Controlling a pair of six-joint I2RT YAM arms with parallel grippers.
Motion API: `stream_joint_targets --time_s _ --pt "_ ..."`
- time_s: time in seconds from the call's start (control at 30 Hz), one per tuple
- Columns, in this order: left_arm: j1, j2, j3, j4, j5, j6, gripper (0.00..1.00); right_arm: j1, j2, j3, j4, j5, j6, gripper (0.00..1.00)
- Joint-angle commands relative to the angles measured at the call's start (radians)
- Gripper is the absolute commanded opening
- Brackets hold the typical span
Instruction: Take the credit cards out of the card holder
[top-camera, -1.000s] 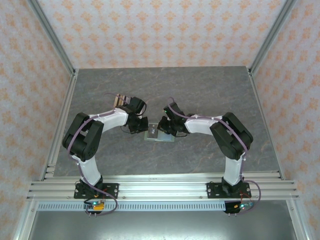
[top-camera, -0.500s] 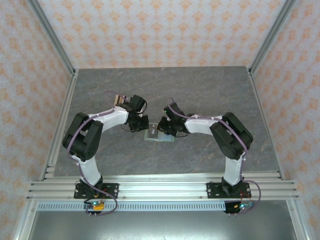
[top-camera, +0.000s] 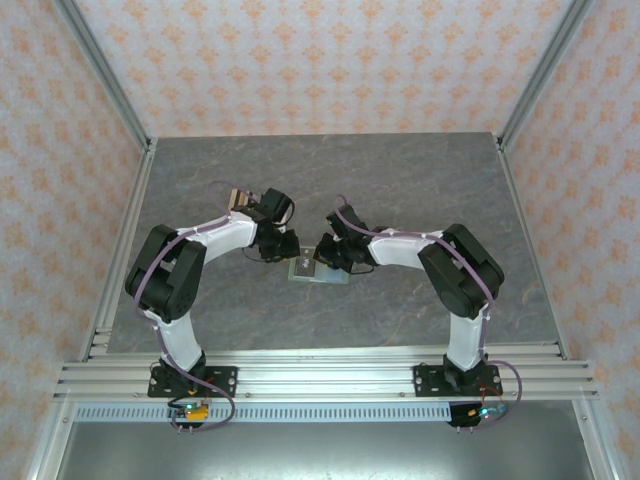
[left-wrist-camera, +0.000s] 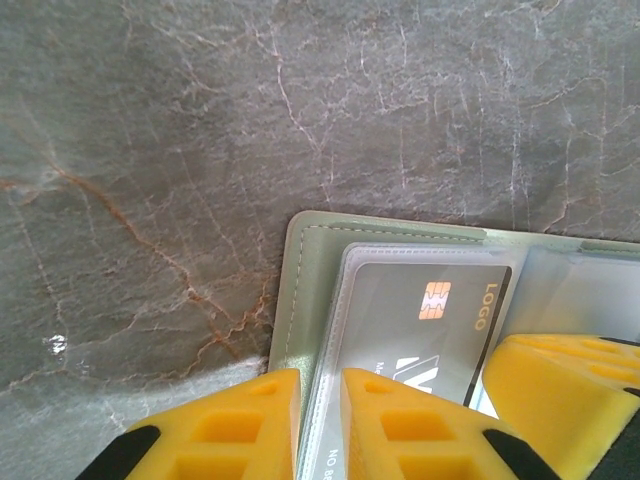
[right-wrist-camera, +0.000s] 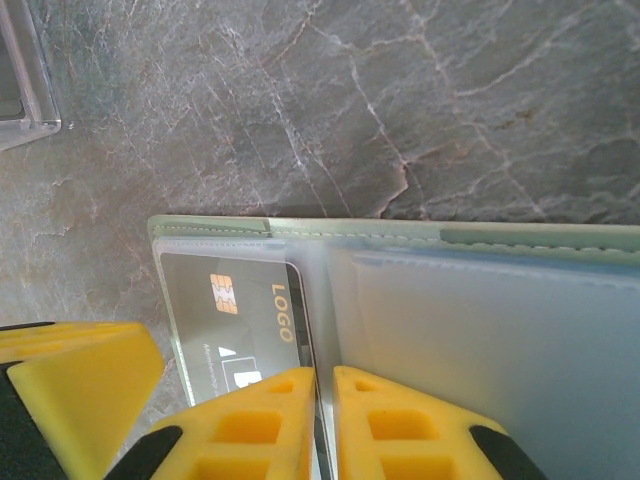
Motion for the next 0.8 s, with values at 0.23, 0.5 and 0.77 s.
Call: stream_joint_targets --time_s 0.23,0.5,0.77 --pt "-0.005 0.043 0.005 -0.001 0.027 0.023 0.15 -0.009 0.019 0.015 -0.046 0.010 -0.014 0.14" --pt "-0.005 0.063 -0.004 -0.021 -0.011 0.029 0.08 -0.012 0.012 0.004 -0.047 0.020 -0.014 0.12" --pt "-0.005 0.082 -0.042 -0.004 -0.020 0.026 0.07 -0.016 0.025 -0.005 0.012 -0.037 -0.003 0.14"
